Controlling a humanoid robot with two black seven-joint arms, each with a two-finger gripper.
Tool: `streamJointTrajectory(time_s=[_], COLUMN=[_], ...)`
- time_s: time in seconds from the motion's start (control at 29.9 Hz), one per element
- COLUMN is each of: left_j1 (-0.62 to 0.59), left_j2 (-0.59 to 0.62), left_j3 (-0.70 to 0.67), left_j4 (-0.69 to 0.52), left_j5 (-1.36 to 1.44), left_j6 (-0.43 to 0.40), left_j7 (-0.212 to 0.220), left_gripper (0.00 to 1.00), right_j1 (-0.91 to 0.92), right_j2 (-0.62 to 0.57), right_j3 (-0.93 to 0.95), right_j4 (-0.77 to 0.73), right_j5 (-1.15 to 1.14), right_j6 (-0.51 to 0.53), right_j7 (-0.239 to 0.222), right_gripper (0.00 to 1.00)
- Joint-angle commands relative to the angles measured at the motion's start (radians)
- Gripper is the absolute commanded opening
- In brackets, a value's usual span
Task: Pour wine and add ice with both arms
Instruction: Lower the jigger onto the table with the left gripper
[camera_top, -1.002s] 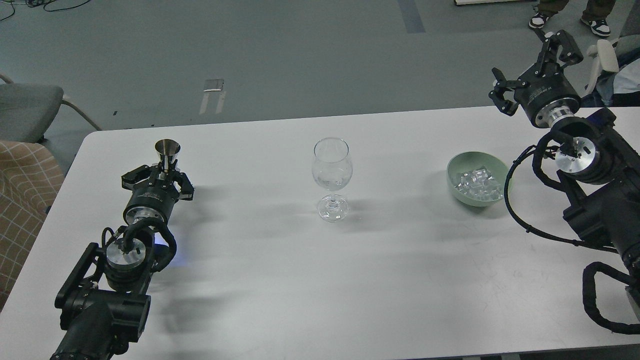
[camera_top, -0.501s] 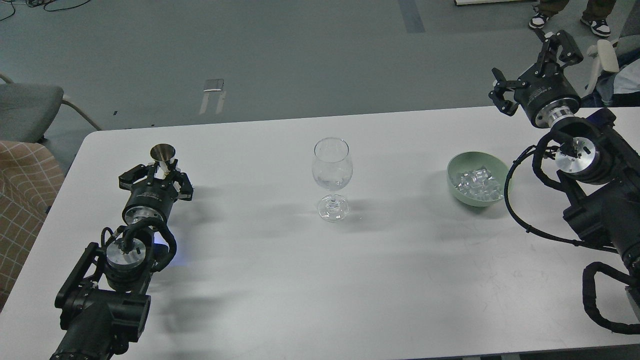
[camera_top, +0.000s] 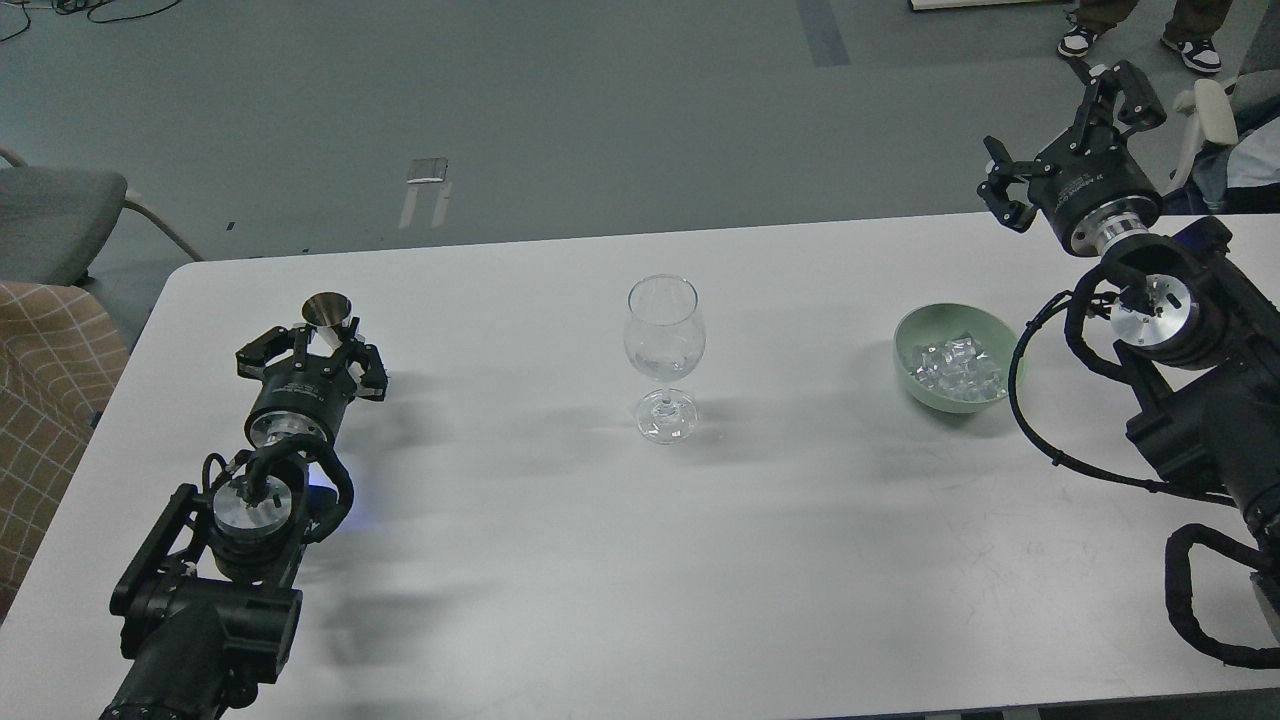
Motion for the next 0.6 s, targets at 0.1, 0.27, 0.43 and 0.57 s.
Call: streamJointTrajectory(time_s=[0.1, 0.27, 0.43, 0.57], left_j1=[0.000, 0.000, -0.005, -0.006], left_j2=[-0.002, -0.004, -0.004, -0.004], left_j3=[0.000, 0.000, 0.000, 0.000], left_j4=[0.000, 0.000, 0.000, 0.000], left_j5=[-0.003, -0.003, -0.001, -0.001], left_j6=[0.006, 0.006, 0.006, 0.008], left_j7=[-0.002, -0.003, -0.017, -0.020], left_gripper=[0.40, 0.41, 0.48, 0.48], right_j1=[0.000, -0.008, -0.008, -0.005], right_j2=[-0.002, 0.000, -0.003, -0.005], right_j3=[0.000, 0.002, 0.002, 0.002], right_j4=[0.000, 0.002, 0.002, 0.002], right_j5=[0.000, 0.000, 0.000, 0.000], right_j6=[0.000, 0.000, 0.000, 0.000], right_j7=[0.000, 0.000, 0.000, 0.000], right_gripper=[1.00, 1.00, 1.00, 1.00])
